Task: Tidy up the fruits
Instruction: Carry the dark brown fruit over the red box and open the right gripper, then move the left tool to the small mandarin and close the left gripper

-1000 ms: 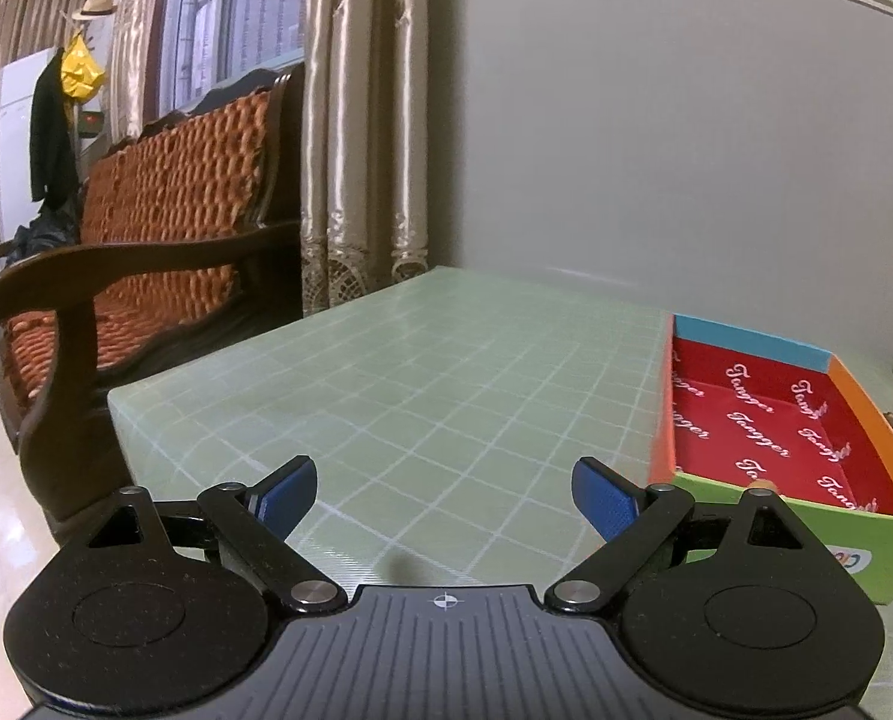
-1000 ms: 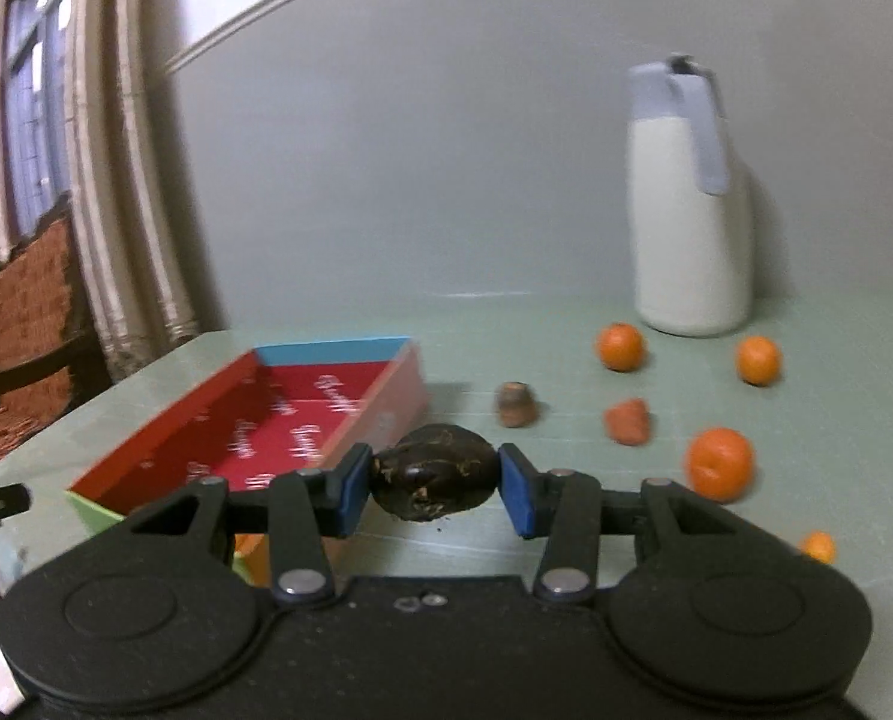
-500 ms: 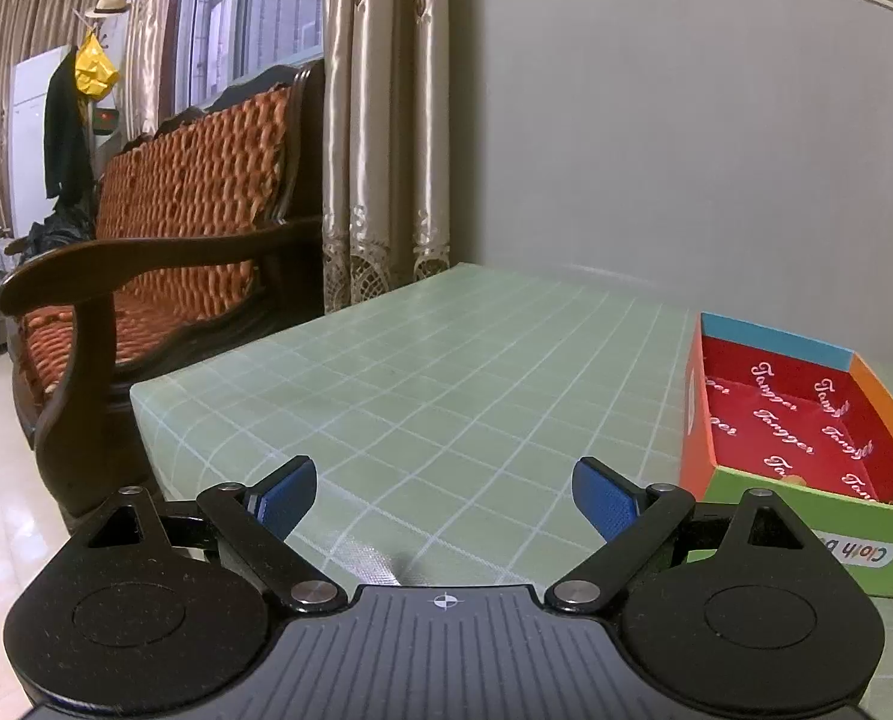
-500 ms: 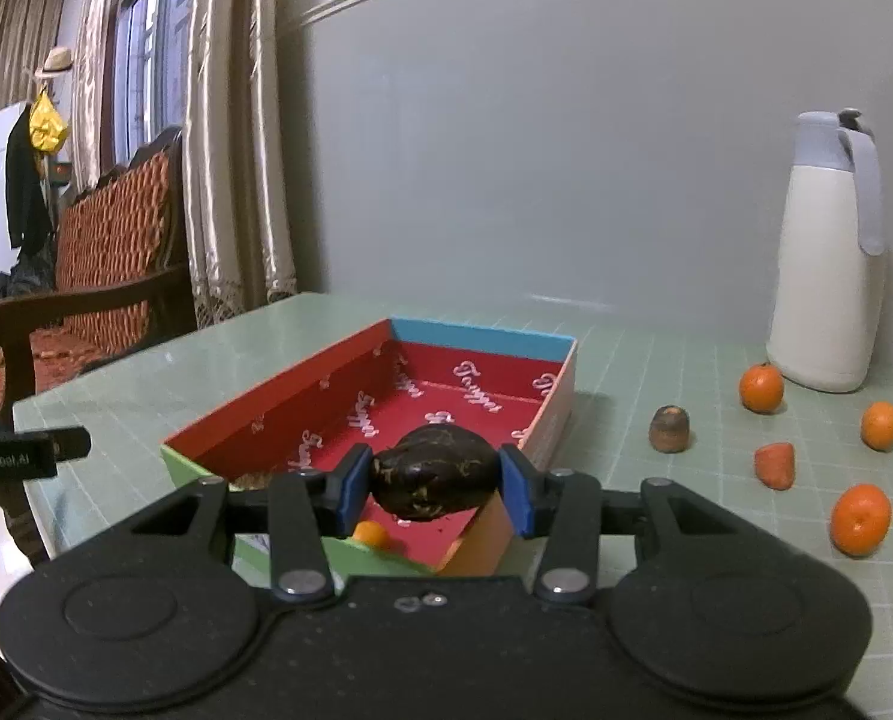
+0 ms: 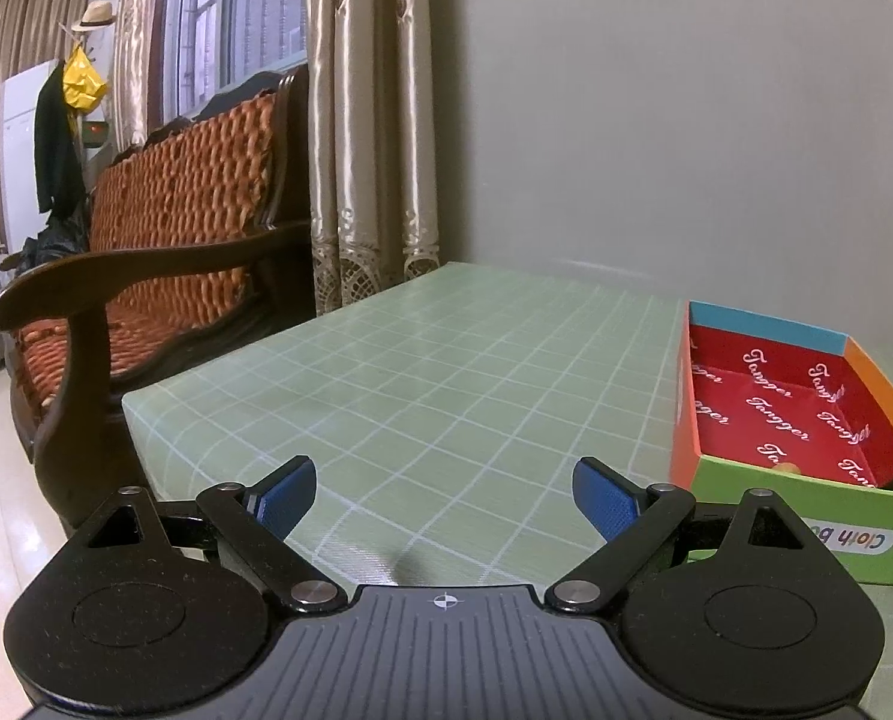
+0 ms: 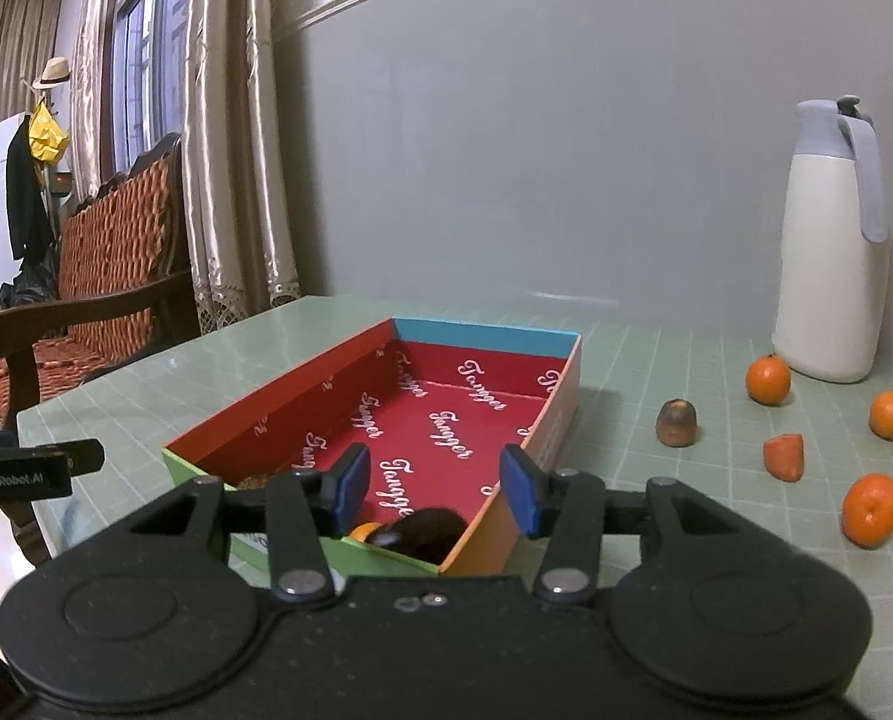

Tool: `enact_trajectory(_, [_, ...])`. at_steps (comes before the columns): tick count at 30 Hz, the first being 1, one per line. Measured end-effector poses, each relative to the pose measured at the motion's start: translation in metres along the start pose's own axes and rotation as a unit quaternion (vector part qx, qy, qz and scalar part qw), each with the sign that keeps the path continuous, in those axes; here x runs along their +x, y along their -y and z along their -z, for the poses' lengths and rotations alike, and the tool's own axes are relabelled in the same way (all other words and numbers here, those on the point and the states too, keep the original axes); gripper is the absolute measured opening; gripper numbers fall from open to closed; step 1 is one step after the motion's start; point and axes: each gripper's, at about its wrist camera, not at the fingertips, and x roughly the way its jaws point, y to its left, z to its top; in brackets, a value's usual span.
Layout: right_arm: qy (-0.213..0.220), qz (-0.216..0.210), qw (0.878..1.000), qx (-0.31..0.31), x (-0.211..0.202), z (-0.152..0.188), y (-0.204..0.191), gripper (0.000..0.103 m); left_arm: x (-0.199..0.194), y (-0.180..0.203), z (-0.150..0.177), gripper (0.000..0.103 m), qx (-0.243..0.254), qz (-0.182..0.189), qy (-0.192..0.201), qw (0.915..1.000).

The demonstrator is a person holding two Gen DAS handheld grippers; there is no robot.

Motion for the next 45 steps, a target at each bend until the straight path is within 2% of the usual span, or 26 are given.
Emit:
enact_trajectory(2, [0.005,0.002,1.0,0.003,-0.002,-0.001,0.001,0.061,0.0,0.0,0.0,0.092,0.0,0.001,0.0,1.0])
enact_trajectory(3, [0.008,0.004,1.0,0.004,-0.003,-0.001,0.001,0.063,0.0,0.0,0.0,0.092,0.0,0.001,0.0,1.0])
enact_trajectory(7, [0.015,0.01,1.0,0.002,-0.007,-0.003,0.003,0.066,-0.001,0.001,0.0,0.092,0.002,0.002,-0.001,1.0])
enact_trajectory(11, [0.018,0.016,1.0,0.005,-0.01,-0.003,0.005,0.077,-0.001,0.002,0.0,0.092,0.003,0.002,-0.001,1.0])
enact_trajectory(16, [0.026,0.035,0.999,0.006,-0.016,-0.005,0.01,0.087,-0.001,0.006,-0.001,0.092,0.004,0.006,0.0,1.0])
enact_trajectory(27, [0.004,0.092,0.994,0.061,-0.024,0.0,0.047,0.092,-0.007,0.034,0.0,0.092,0.024,0.026,0.006,0.9994])
enact_trajectory(33, [0.003,0.121,0.991,0.064,-0.033,0.005,0.061,0.092,-0.011,0.047,-0.001,0.092,0.031,0.039,0.009,0.9987])
enact_trajectory(39, [0.007,0.149,0.986,0.075,-0.051,0.011,0.084,0.093,-0.022,0.075,-0.003,0.092,0.056,0.066,0.024,0.996])
enact_trajectory(45, [0.007,0.184,0.978,0.097,-0.076,0.017,0.114,0.093,-0.041,0.111,-0.005,0.092,0.09,0.11,0.047,0.9887])
